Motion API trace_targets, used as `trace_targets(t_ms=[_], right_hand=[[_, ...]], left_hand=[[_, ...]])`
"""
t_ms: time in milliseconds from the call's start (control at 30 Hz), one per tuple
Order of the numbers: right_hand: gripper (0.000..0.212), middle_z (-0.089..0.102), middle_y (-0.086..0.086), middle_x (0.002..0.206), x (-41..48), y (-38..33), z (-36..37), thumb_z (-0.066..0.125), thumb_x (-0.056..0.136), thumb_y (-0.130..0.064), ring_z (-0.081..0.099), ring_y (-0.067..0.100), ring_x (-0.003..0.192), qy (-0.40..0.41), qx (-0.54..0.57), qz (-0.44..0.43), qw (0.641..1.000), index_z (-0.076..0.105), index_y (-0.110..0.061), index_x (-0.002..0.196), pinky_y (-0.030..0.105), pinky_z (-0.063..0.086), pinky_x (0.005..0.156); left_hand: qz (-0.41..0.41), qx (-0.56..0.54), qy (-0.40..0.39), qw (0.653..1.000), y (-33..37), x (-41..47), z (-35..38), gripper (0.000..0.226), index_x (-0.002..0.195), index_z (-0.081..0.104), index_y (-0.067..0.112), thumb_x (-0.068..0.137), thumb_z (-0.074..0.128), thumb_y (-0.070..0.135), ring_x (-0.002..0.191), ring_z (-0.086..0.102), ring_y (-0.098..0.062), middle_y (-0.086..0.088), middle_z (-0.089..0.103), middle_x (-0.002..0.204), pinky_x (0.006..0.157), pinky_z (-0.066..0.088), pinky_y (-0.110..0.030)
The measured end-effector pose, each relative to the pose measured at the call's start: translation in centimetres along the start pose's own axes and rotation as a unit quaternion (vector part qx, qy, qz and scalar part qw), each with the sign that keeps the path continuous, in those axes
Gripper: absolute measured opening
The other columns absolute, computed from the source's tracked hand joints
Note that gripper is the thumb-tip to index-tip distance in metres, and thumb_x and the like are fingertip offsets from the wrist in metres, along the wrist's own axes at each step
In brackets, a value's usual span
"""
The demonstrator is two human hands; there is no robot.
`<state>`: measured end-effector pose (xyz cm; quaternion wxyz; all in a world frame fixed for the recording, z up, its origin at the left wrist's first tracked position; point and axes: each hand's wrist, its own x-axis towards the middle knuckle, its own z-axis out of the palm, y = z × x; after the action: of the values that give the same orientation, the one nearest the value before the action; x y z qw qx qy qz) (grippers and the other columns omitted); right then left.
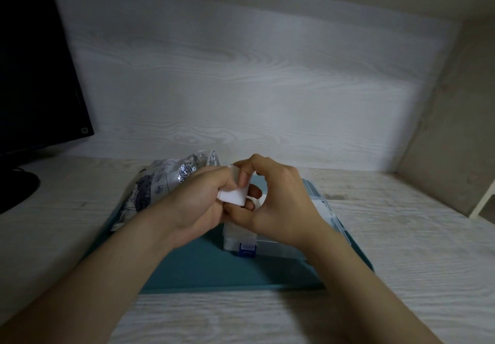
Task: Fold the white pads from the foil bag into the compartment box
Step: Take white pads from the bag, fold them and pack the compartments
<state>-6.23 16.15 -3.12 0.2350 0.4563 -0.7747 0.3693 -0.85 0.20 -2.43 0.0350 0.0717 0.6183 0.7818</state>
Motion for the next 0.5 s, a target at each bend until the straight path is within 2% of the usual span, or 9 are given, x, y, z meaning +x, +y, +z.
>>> trace_targets(t_ms=[100, 133, 200, 233, 333, 400, 500], right_hand=[[0.042, 0.072, -0.005, 0.095, -0.1, -0.1, -0.1, 0.089, 0.068, -0.019, 0.065, 0.016, 0.083, -0.004, 0.022, 0.0, 1.0, 0.056, -0.023, 0.094, 0.037, 0.052, 0.077], [0.041, 0.072, -0.005, 0.094, -0.1, -0.3, -0.2, 0.088, 0.07, -0.018, 0.065, 0.017, 0.083, -0.007, 0.043, 0.009, 0.999, 0.057, -0.022, 0.097, 0.035, 0.052, 0.079], [0.036, 0.071, -0.006, 0.096, 0.0, -0.6, -0.6, 0.081, 0.076, -0.016, 0.067, 0.019, 0.09, 0.003, 0.12, 0.036, 0.992, 0.059, -0.018, 0.105, 0.037, 0.053, 0.086], [0.034, 0.072, -0.006, 0.098, 0.1, -0.6, -0.8, 0.075, 0.08, -0.013, 0.069, 0.02, 0.094, 0.016, 0.159, 0.057, 0.985, 0.061, -0.018, 0.11, 0.042, 0.055, 0.089], [0.035, 0.077, -0.006, 0.096, 0.5, -0.2, -1.1, 0.07, 0.087, -0.012, 0.073, 0.019, 0.094, 0.032, 0.189, 0.116, 0.975, 0.066, -0.025, 0.119, 0.057, 0.055, 0.089], [0.028, 0.078, -0.006, 0.096, 0.6, 0.0, -1.2, 0.072, 0.089, -0.01, 0.073, 0.017, 0.089, 0.022, 0.174, 0.126, 0.976, 0.074, -0.024, 0.113, 0.055, 0.057, 0.087], [0.024, 0.078, 0.005, 0.095, 0.9, 0.0, -1.6, 0.068, 0.092, 0.006, 0.072, 0.024, 0.081, 0.056, 0.257, 0.163, 0.951, 0.076, -0.012, 0.106, 0.043, 0.061, 0.073]], left_hand=[[0.018, -0.015, 0.013, 1.0, -0.2, 0.0, 0.3, 0.043, 0.091, 0.073, 0.008, 0.091, 0.034, -0.01, 0.078, 0.059, -0.026, -0.018, 0.063, 0.09, 0.073, 0.052, -0.037], [0.022, -0.018, 0.02, 0.999, -0.3, 0.0, 0.3, 0.046, 0.094, 0.074, 0.008, 0.09, 0.033, -0.011, 0.079, 0.059, -0.026, -0.018, 0.063, 0.092, 0.073, 0.053, -0.037], [0.029, 0.001, 0.026, 0.999, -0.5, 0.1, 0.1, 0.048, 0.12, 0.07, 0.008, 0.091, 0.035, -0.009, 0.087, 0.062, -0.025, -0.018, 0.067, 0.104, 0.077, 0.056, -0.039], [0.034, 0.019, 0.025, 0.999, -0.7, 0.2, 0.0, 0.05, 0.131, 0.065, 0.011, 0.091, 0.039, -0.006, 0.091, 0.063, -0.024, -0.018, 0.07, 0.114, 0.08, 0.057, -0.041], [0.05, 0.076, 0.028, 0.995, -1.1, 0.3, -0.2, 0.061, 0.139, 0.056, 0.02, 0.081, 0.05, 0.004, 0.093, 0.064, -0.03, -0.023, 0.067, 0.131, 0.08, 0.058, -0.042], [0.078, 0.127, 0.049, 0.988, -1.2, 0.4, 0.1, 0.064, 0.139, 0.056, 0.024, 0.077, 0.052, 0.008, 0.096, 0.069, -0.032, -0.02, 0.069, 0.129, 0.084, 0.061, -0.047], [0.126, 0.215, 0.083, 0.965, -1.4, 0.4, 0.2, 0.053, 0.136, 0.056, 0.03, 0.084, 0.05, 0.019, 0.108, 0.074, -0.022, -0.004, 0.074, 0.119, 0.098, 0.06, -0.051]])
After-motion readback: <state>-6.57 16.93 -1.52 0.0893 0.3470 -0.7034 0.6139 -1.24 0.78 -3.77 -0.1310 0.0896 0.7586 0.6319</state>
